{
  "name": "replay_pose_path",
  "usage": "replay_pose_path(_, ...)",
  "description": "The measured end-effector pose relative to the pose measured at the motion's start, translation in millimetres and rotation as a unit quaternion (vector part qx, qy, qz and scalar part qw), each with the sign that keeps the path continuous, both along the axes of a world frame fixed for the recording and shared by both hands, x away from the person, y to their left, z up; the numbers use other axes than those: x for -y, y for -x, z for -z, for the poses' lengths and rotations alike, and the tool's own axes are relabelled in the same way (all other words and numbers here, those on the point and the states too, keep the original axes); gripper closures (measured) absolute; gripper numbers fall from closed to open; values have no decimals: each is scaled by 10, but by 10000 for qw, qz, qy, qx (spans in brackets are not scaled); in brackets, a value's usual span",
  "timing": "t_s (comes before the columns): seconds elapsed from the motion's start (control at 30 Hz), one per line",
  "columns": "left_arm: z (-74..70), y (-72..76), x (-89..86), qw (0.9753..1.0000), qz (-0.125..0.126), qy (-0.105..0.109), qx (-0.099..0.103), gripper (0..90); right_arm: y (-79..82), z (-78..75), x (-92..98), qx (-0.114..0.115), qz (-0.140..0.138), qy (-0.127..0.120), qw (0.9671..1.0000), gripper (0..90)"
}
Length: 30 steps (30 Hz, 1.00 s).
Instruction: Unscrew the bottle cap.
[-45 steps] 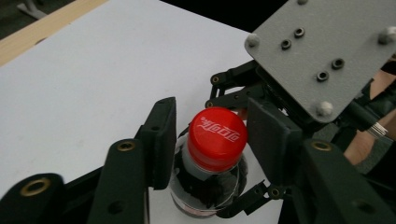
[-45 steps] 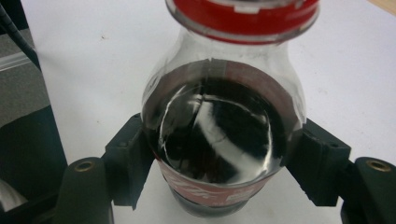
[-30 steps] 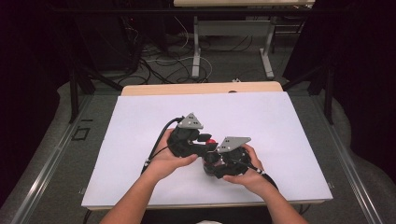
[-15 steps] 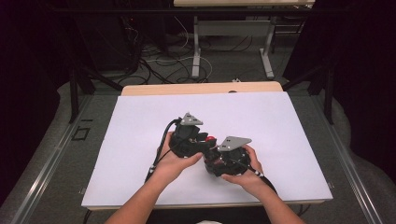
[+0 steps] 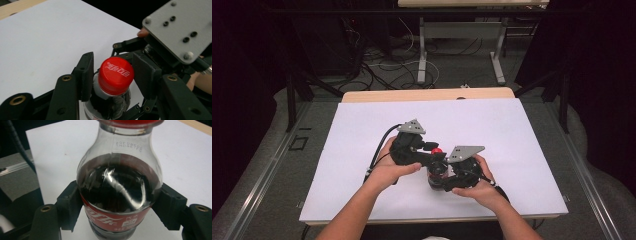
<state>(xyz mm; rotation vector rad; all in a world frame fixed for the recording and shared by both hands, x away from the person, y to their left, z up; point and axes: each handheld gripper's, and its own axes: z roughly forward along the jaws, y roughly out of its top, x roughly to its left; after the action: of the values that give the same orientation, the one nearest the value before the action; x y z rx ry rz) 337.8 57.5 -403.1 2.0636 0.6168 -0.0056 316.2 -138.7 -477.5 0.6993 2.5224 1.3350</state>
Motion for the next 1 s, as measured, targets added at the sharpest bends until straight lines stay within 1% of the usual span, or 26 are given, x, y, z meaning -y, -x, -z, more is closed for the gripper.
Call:
replay_pose_path(0.03, 7, 4, 6, 10000, 41, -28, 24, 554, 5, 1, -2, -4, -9, -17, 10000, 301)
replay_pose_path(0.07, 8, 0, 9, 10000, 48, -7, 61, 574, 7, -6, -1, -39, -64, 26, 10000, 301)
replay_pose_path(0.1, 8, 0, 9, 10000, 48, -7, 61, 590, 4, 4, -10, 44, -70, -25, 10000, 301)
replay_pose_path(0.23, 7, 8, 4, 9999, 72, 40, 134, 602, 7, 4, -14, 26, -73, -51, 10000, 301)
replay_pose_path(0.27, 8, 17, 4, 9999, 44, 26, 127, 606, 7, 4, -16, 24, -78, -58, 9999, 301)
replay_pose_path(0.3, 10, 28, 5, 9998, -15, 9, 177, 607, 5, 6, -18, 55, -82, -46, 9999, 301)
replay_pose_path(0.33, 10, 28, 5, 9998, -15, 9, 177, 608, 7, 8, -23, 62, -56, -43, 10000, 301)
replay_pose_path(0.4, 8, 52, 9, 9998, -95, -9, 186, 609, 17, 7, -30, 12, -6, -21, 10000, 302)
replay_pose_path(0.43, 4, 82, 26, 9993, -277, -43, 264, 609, 22, 6, -33, 42, 35, -17, 10000, 302)
replay_pose_path(0.47, 4, 82, 26, 9993, -277, -43, 264, 610, 25, -1, -32, 8, 34, 26, 10000, 302)
replay_pose_path(0.5, -2, 103, 39, 9989, -390, -69, 263, 610, 28, 3, -39, 63, 79, 13, 9999, 302)
replay_pose_path(0.57, -13, 137, 69, 9973, -619, -185, 335, 611, 36, 6, -55, 143, 187, 59, 9997, 302)
replay_pose_path(0.6, -15, 178, 108, 9949, -924, -230, 336, 611, 40, 5, -60, 188, 243, 90, 9995, 302)
replay_pose_path(0.63, -15, 178, 108, 9949, -924, -230, 336, 611, 45, -1, -62, 159, 274, 139, 9994, 302)
replay_pose_path(0.67, -13, 212, 143, 9917, -1203, -287, 357, 612, 43, 6, -68, 247, 314, 163, 9991, 302)
replay_pose_path(0.7, -10, 231, 161, 9898, -1328, -328, 391, 612, 50, 8, -76, 258, 373, 198, 9988, 302)
replay_pose_path(0.73, -12, 244, 178, 9882, -1426, -381, 415, 612, 60, 7, -82, 276, 470, 246, 9982, 302)
replay_pose_path(0.77, -12, 244, 178, 9882, -1426, -381, 415, 612, 60, 10, -84, 277, 489, 253, 9981, 302)
replay_pose_path(0.8, -9, 253, 197, 9875, -1490, -333, 395, 611, 48, 7, -73, 259, 428, 275, 9984, 301)
replay_pose_path(0.83, -17, 247, 206, 9886, -1380, -394, 463, 609, 45, 13, -69, 272, 440, 219, 9984, 301)
replay_pose_path(0.87, -17, 247, 206, 9886, -1380, -394, 463, 606, 42, 10, -61, 224, 383, 194, 9988, 301)
replay_pose_path(0.9, -22, 240, 201, 9893, -1313, -389, 498, 592, 38, 9, -57, 228, 356, 179, 9989, 301)
replay_pose_path(0.93, -29, 230, 194, 9900, -1239, -403, 537, 555, 40, 6, -56, 195, 336, 158, 9991, 300)
replay_pose_path(0.97, -47, 211, 168, 9928, -1036, -349, 493, 536, 40, 6, -55, 205, 334, 150, 9991, 300)
replay_pose_path(1.0, -47, 211, 168, 9928, -1036, -349, 493, 524, 40, 6, -55, 205, 334, 150, 9991, 300)
